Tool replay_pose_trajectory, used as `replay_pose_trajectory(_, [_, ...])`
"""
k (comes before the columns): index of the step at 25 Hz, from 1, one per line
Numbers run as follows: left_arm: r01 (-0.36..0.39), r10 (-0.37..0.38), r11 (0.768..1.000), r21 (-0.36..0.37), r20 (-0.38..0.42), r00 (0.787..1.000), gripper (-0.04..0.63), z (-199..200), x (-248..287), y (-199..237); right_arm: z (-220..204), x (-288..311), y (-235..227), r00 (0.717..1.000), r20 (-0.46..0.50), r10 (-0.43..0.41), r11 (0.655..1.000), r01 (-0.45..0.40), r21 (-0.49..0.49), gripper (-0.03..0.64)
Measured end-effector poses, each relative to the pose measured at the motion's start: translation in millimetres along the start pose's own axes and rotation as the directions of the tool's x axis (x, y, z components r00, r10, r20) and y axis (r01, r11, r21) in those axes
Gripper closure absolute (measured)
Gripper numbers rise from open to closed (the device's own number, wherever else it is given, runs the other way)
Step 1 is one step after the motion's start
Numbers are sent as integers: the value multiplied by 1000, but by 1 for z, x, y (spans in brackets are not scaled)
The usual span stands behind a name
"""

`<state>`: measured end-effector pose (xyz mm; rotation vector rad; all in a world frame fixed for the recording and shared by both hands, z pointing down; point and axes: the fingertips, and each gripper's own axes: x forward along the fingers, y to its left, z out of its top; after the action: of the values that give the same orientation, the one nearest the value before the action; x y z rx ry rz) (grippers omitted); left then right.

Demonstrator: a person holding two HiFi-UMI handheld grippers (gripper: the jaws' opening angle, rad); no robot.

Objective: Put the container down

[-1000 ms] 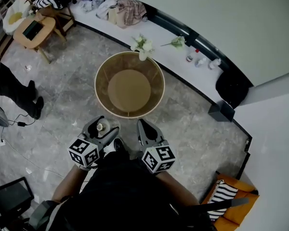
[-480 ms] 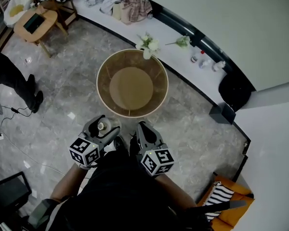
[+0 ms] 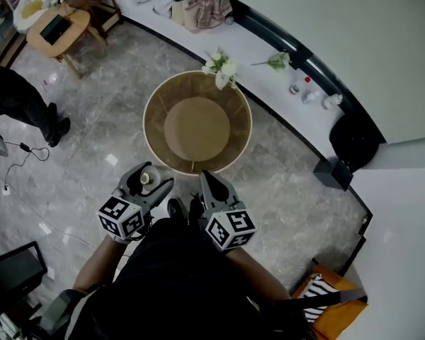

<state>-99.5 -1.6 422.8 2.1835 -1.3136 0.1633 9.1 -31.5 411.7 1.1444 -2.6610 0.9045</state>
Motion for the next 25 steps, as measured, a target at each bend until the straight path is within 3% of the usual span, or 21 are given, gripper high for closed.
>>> replay_pose_trajectory(5, [-16,16,1000,-13,-26,1000,253,6,44,2,12,18,-40,999,-33,4,1000,-3,21,609])
replay_pose_trajectory(10, [-58,67,992,115,-75,995,253,10,86,7,16,40,-77,997,-81,19,999,-16,37,609])
replay_pose_trajectory(15, [-84,88,994,63,-68,994,253,18,116,15,32,58,-105,995,-91,36,999,-33,37,609])
replay_pose_trajectory(25, [-171,176,983,73,-59,983,253,36,147,37,43,82,-130,990,-123,75,997,-70,43,609])
